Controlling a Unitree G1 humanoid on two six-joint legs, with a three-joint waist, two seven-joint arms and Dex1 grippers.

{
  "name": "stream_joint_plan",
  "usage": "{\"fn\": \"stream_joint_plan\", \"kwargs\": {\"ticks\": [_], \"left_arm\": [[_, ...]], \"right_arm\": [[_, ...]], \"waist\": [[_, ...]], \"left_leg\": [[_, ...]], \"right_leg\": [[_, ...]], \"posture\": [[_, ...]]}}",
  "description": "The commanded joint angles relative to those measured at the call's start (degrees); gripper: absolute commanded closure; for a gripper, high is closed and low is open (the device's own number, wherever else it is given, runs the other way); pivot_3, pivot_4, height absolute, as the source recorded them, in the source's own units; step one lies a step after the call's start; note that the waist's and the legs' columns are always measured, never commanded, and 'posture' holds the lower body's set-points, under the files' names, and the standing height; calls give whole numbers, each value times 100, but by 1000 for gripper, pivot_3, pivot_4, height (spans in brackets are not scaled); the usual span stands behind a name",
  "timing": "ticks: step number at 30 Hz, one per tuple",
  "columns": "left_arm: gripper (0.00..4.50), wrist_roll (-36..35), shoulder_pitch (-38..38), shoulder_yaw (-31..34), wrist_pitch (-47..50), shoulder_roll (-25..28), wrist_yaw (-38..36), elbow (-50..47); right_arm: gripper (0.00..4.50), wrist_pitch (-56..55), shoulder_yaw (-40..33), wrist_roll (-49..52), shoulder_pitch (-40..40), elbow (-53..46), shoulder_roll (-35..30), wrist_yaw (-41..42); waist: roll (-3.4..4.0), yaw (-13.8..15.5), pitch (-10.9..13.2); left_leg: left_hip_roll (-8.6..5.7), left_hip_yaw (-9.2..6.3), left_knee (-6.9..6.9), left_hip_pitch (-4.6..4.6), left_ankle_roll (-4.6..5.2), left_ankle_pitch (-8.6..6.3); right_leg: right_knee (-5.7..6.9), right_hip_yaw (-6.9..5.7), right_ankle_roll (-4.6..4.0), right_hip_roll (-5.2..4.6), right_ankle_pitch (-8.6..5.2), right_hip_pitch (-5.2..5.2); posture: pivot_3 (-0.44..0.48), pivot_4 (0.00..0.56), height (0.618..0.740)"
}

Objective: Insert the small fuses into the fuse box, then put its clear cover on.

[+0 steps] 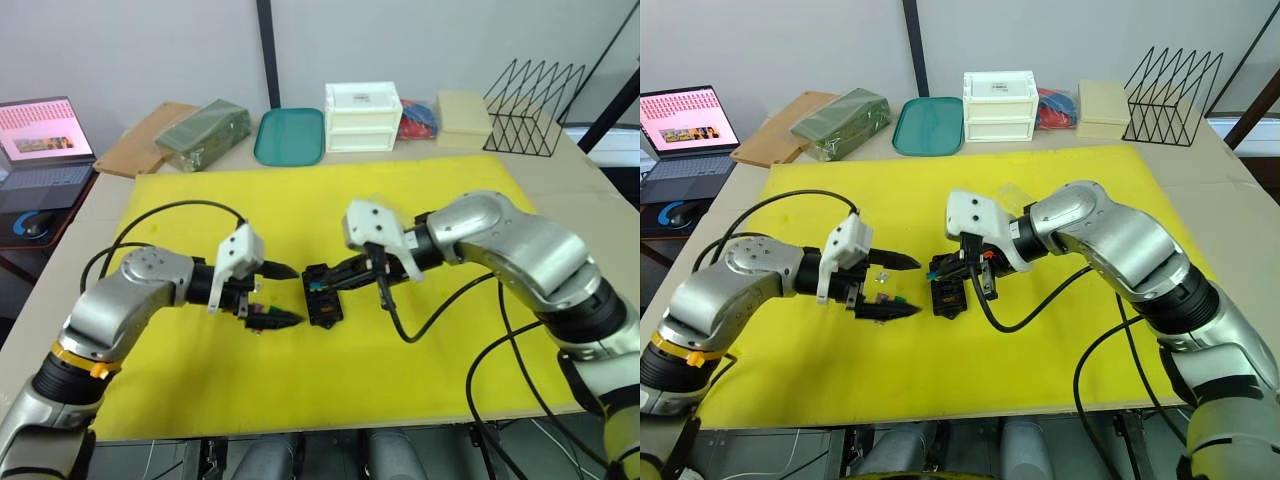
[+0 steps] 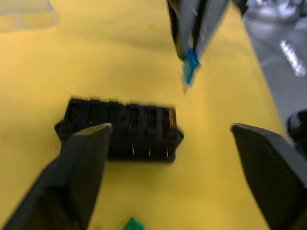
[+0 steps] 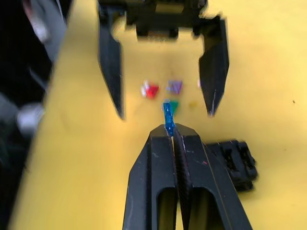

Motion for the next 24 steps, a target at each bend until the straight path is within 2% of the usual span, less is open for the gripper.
{"fn": "stream_joint_plan", "kwargs": {"ticks": [1, 10, 24], "left_arm": [[25, 391, 85, -96, -433, 66, -55, 32], [25, 657, 187, -107, -704, -173, 78, 126], [25, 703, 235, -131, -704, -265, 73, 109]], "right_arm": [[4500, -563, 218, -516, -97, 148, 7, 354], [4500, -776, 393, -1147, -81, 443, 280, 569], [4500, -656, 329, -1362, 36, 512, 416, 738]], "waist": [[0, 4, 0], [0, 14, 0], [0, 13, 0]], "left_leg": [[0, 0, 0, 0, 0, 0], [0, -1, 2, -2, 0, 0], [0, -1, 3, -2, 0, 0]], "right_leg": [[0, 0, 0, 0, 0, -1], [0, 0, 0, 0, 0, 0], [0, 0, 0, 0, 0, 1]], "posture": [[0, 150, 740], [0, 150, 740], [0, 150, 740]]}}
